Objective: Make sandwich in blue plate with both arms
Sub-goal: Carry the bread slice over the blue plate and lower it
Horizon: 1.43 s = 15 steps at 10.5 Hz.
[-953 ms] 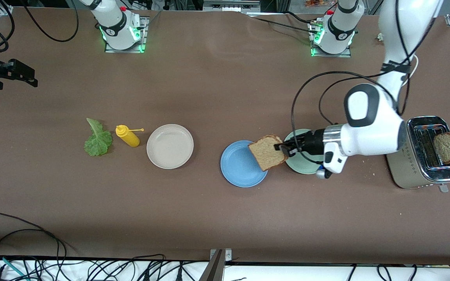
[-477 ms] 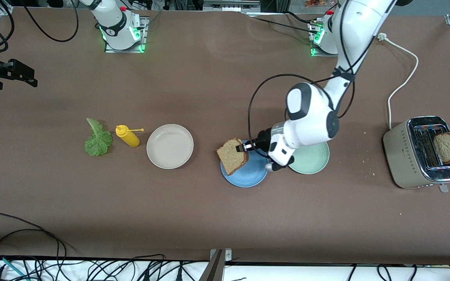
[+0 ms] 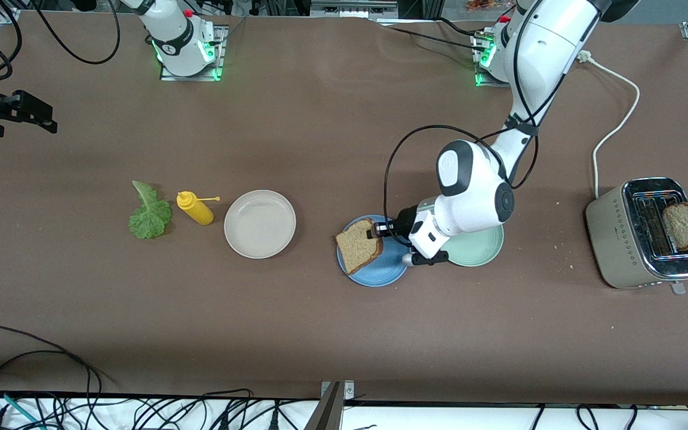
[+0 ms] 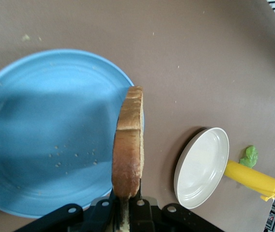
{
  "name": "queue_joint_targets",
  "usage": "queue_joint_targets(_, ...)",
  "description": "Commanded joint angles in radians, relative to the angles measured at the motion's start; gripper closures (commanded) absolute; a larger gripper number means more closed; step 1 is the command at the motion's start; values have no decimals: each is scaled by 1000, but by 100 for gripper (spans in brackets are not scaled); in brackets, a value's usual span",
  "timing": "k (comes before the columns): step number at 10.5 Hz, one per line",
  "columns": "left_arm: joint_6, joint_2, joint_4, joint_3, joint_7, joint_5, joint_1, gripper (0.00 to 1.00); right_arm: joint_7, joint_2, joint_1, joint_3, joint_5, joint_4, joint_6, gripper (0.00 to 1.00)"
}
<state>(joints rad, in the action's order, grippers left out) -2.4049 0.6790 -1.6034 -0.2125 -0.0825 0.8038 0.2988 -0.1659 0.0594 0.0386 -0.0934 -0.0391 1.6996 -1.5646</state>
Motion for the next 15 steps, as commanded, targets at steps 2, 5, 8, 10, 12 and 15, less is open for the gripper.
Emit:
queue_joint_targets(2,33,1,13,-1,85,25,-20,100,6,-4,-6,6,-13,-18,17,0)
queue_joint_targets(5,32,22,11,1,101,23,-17,100,6,-4,-5,6,-15,-18,17,0)
queue_joint_targets(8,33,28,-4,1,176,26,-27,100,6,-4,-6,6,-15,-18,15,0)
queue_joint_targets(10,41,28,-7,1,178,26,-50,1,6,-4,-6,6,-13,-18,15,0)
queue_joint_targets(12,47,25,-7,1,179,26,-75,0,6,-4,-6,6,-15,-18,17,0)
queue_joint_targets(15,61,24,-7,2,179,26,-101,0,6,-4,-5,6,-13,-18,17,0)
